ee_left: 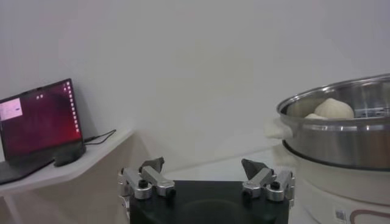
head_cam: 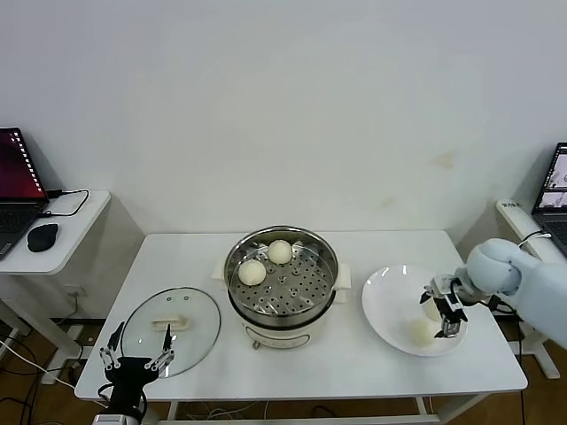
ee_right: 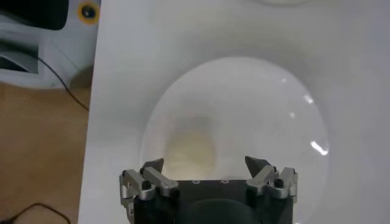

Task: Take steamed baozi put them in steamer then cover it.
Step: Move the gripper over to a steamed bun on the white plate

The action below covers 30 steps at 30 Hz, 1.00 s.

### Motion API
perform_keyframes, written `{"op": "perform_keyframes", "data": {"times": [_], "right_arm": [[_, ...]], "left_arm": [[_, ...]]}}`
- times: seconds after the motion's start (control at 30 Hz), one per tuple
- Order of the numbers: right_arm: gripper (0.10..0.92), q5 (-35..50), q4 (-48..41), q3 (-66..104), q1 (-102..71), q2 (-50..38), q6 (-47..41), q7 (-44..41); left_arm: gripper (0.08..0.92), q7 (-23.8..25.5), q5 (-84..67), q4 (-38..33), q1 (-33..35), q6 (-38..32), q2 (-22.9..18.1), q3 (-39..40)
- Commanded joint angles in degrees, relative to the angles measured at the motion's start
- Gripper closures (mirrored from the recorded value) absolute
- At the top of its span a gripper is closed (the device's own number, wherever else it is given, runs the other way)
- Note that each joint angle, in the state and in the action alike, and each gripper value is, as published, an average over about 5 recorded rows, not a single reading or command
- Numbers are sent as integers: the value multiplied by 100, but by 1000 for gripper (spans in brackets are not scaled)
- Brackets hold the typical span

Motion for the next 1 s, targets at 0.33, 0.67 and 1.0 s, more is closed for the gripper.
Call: {"op": "perform_keyframes", "data": {"times": [0.33, 0.67, 1.0], "right_arm": [[203, -402, -651, 557, -808, 486, 100, 194], [316, -370, -668, 553, -828, 608, -29, 190], [473, -175, -612, 442, -321, 516, -33, 134]], "left_arm": [[177, -8, 20, -5, -1, -10, -36, -4], [177, -13, 21, 2, -19, -12, -52, -5], [177, -23, 18, -7, -29, -16, -63, -4]]}}
